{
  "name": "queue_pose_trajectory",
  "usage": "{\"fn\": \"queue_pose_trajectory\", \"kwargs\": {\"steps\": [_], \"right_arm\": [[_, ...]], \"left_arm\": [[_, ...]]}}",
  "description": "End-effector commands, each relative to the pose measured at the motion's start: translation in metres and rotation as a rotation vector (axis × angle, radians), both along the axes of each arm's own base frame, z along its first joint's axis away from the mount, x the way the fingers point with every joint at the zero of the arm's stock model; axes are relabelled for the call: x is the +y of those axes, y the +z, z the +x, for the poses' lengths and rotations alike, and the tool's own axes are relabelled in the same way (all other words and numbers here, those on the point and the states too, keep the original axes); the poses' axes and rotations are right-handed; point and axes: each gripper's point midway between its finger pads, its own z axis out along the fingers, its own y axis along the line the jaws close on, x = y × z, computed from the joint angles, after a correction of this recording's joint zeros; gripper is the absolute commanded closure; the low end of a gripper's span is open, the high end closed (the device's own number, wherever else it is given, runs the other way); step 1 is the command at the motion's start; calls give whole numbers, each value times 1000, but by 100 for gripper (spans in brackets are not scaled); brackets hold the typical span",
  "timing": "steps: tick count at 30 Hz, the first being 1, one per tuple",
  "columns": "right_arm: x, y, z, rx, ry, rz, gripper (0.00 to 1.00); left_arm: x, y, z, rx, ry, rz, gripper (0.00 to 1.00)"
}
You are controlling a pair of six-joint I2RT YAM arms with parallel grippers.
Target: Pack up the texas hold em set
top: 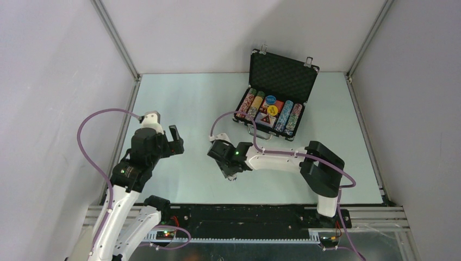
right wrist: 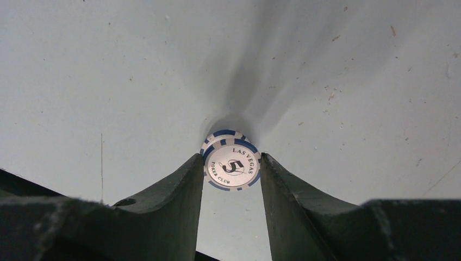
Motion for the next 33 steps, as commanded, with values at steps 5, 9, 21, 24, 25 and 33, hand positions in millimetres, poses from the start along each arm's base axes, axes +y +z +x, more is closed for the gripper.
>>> {"fn": "queue_pose_trajectory", "kwargs": {"steps": [5,9,21,24,25,33], "right_arm": [[5,1,-5,20,-3,29,53],[3,-1,-5,21,-4,20,52],[5,-4,-4,35,-10,29,19],[6,-10,-3,48,-19,26,20],[6,-11,-3,56,-21,30,21],[8,-22,3,101,-53,49,20]], "left_arm": [[0,1,3,-10,-9,1,0],[0,1,3,-10,-8,1,0],[-1,1,3,-9,-10,-1,0],[-1,1,3,-8,-13,-1,0],[-1,1,3,-9,-13,-2,0],[-1,1,3,-7,-14,-2,0]]}}
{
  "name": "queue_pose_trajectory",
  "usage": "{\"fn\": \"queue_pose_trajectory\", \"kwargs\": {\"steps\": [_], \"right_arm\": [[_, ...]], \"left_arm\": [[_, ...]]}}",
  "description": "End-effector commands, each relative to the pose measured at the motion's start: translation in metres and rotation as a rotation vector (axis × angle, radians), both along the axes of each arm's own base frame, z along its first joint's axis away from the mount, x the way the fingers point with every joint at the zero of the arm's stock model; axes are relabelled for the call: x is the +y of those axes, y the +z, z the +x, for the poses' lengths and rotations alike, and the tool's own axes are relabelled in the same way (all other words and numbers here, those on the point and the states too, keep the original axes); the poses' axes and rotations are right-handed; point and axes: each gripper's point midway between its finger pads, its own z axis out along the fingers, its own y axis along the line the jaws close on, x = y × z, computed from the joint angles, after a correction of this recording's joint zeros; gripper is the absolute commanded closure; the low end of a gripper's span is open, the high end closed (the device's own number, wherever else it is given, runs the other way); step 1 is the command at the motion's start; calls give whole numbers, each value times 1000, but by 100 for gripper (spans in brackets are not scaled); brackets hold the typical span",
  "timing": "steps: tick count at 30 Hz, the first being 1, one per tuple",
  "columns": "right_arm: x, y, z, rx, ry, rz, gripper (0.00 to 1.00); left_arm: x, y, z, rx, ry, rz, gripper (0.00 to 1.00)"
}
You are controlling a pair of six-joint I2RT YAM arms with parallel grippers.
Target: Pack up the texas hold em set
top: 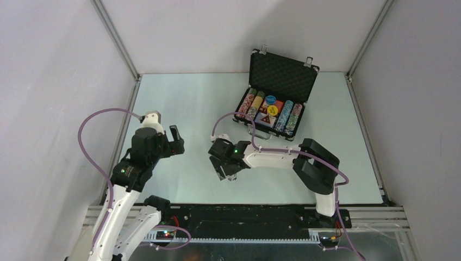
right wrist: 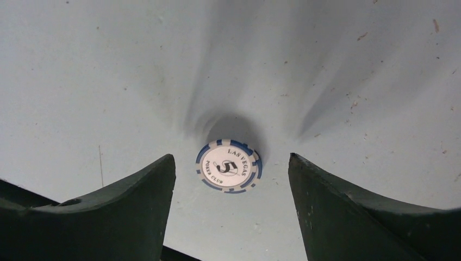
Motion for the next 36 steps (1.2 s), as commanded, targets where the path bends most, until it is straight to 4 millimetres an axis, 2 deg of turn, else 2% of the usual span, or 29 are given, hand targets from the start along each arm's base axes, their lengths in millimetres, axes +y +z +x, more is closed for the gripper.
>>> {"fn": "queue_pose_trajectory", "kwargs": {"steps": [1,5,13,18,36], "right_arm": [[5,-4,3,28,-28,32,19],[4,-10,-1,48,-24,14,19],[0,-18,-5,59,-20,-21,30],[-5,-22,-7,58,-21,-55,33],[-5,-16,-13,49,-8,-62,49]], "left_arm": [[0,2,3,-12,-5,1,0],[0,2,3,-13,-5,2,0],[0,2,3,-13,-5,2,0],[0,2,3,-14,-5,2,0],[0,2,3,-12,-6,1,0]]}}
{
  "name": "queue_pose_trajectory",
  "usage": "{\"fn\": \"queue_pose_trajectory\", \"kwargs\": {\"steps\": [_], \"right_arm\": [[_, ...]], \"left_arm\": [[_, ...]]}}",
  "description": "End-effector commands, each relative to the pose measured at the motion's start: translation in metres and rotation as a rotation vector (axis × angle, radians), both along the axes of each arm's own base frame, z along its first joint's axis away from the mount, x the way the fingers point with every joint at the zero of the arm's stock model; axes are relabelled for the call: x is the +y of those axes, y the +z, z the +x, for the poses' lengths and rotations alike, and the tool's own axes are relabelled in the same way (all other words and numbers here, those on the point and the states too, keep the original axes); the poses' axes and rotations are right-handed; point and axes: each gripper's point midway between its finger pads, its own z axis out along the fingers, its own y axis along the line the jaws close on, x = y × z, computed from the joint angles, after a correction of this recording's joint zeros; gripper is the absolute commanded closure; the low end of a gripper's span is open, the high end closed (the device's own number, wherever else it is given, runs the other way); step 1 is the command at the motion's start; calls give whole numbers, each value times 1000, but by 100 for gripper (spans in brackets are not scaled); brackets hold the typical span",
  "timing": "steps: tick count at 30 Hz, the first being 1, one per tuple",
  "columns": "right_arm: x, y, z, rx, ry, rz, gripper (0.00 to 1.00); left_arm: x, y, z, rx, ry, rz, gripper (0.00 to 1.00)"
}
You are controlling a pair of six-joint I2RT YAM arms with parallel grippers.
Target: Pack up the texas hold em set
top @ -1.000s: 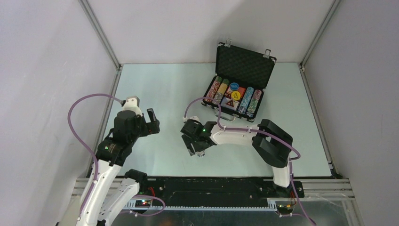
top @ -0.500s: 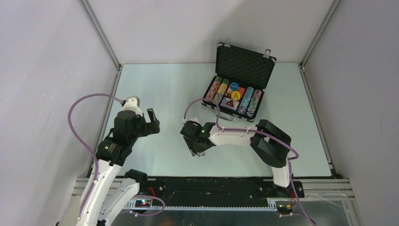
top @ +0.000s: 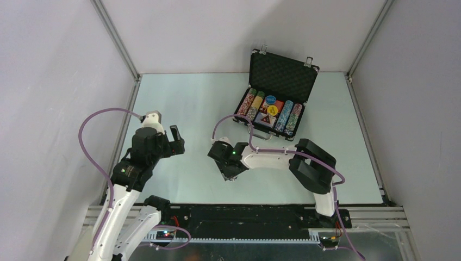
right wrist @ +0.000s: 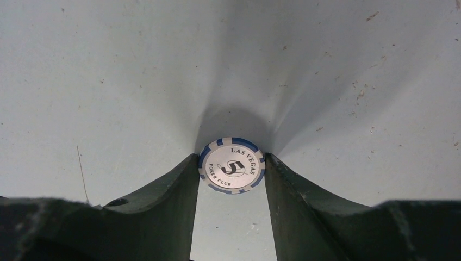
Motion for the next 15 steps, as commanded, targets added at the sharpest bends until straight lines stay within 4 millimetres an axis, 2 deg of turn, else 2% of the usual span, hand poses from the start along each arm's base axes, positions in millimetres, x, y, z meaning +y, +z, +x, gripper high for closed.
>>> {"fn": "queue_pose_trajectory", "kwargs": {"steps": [1,5,8,10,15], "right_arm": [[1,0,-5,13,-1,-11,49],[1,1,-4,4,-3,-10,47],[2,4,-3,-5,-5,-4,32],[3,6,-1,-11,-5,5,25],[6,12,3,-19,4,29,20]], "left_arm": [[1,2,3,-14,0,6,0],[1,2,3,-12,0,5,0],[1,2,3,-12,-1,5,0],[2,2,3,-13,1,6,0],[2,2,3,-12,1,7,0]]}}
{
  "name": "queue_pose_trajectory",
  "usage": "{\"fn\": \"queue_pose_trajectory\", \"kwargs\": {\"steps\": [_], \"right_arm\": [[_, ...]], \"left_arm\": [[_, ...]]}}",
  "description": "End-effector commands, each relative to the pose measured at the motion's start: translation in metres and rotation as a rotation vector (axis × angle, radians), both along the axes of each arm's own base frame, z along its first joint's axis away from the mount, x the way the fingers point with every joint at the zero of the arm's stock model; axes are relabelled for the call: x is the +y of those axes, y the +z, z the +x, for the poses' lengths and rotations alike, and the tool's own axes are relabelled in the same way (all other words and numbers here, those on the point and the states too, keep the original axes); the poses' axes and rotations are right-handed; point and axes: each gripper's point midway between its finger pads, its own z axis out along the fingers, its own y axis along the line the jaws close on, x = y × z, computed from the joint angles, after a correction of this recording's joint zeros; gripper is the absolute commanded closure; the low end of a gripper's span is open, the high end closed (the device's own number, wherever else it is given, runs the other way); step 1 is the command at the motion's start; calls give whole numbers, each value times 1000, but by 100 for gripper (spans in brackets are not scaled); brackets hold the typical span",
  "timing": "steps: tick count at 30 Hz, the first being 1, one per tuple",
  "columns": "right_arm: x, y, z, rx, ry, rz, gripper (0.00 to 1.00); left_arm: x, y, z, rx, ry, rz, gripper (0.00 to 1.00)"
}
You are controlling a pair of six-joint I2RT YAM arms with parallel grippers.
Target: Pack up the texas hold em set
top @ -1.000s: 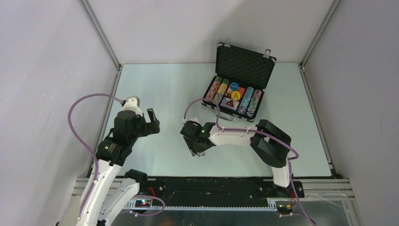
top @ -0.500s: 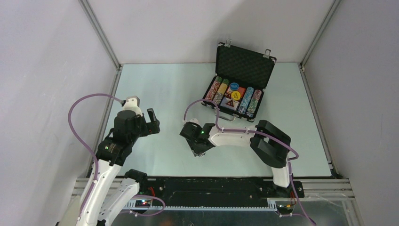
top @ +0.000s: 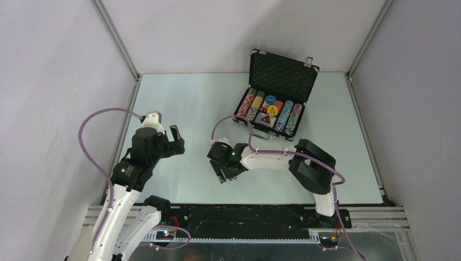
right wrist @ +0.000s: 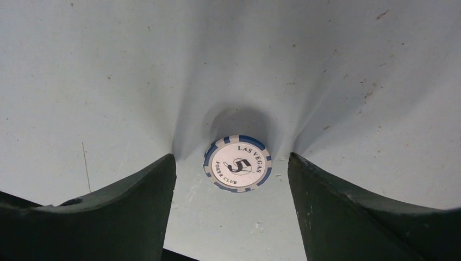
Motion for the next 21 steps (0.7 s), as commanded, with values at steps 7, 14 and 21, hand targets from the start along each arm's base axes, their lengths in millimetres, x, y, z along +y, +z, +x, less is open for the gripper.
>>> {"fn": "queue_pose_trajectory", "kwargs": {"steps": [7,14,21], "right_arm": [[8,48,25,-109,69,84,17],[-11,117,71,-354,203,79,12],[-12,147,70,-360,627,294,9]], "left_arm": [[5,5,3,-26,15,11,0],[9,10,1,-53,33,12,0],[9,11,0,-59,33,9,0]]}}
